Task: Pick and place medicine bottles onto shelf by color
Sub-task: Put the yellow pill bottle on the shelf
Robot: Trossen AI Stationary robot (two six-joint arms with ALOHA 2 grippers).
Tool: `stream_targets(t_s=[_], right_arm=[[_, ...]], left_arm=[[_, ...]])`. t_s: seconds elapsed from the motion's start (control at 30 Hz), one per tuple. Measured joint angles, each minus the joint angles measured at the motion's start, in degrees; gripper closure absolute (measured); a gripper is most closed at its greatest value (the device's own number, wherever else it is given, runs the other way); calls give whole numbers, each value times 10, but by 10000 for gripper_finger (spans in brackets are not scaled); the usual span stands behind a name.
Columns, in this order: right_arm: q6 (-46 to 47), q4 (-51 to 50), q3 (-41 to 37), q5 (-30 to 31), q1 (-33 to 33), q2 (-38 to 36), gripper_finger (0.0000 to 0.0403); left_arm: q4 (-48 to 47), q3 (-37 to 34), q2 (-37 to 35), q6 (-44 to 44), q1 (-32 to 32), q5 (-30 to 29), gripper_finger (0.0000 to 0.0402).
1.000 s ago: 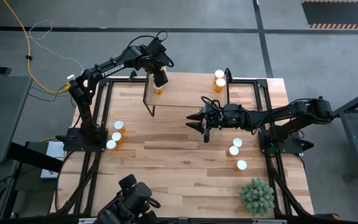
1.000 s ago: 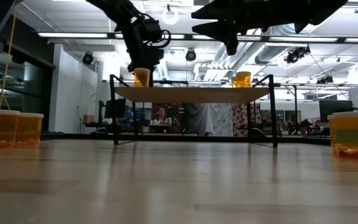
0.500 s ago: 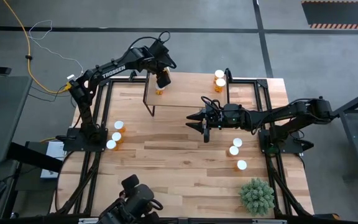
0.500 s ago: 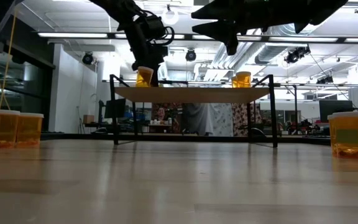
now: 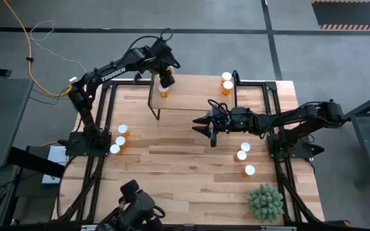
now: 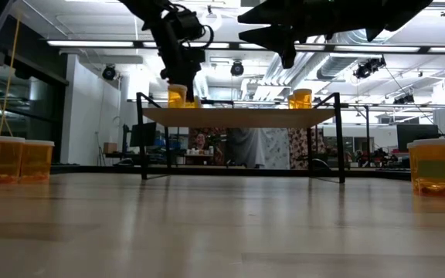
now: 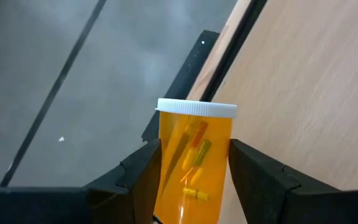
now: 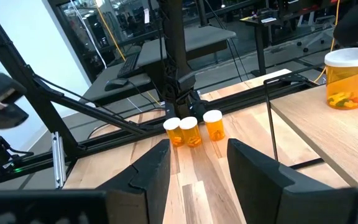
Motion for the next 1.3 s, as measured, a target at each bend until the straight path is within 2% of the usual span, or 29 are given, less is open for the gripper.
stream_targets(t_s=[0.27,0.47,0.6,0.8,1.13,1.3], right_arm=[[0,0,0,0,0,0,251],[0,0,0,0,0,0,251],[0,0,0,0,0,0,251],[5,0,0,-7,1,0,251],[5,0,0,-9,1,0,251],[5,1,0,-9,1,0,251]], left_arm=[[23,0,-36,-33,0,-9,229],[80,0,-67,-129,0,105,229],[130,-22,-91,-175,-13,146,229],[231,-131,-146,-209,-49,145,229],[466,-363,-314,-257,-136,139,229],[476,-423,-355,-270,-166,124,229]])
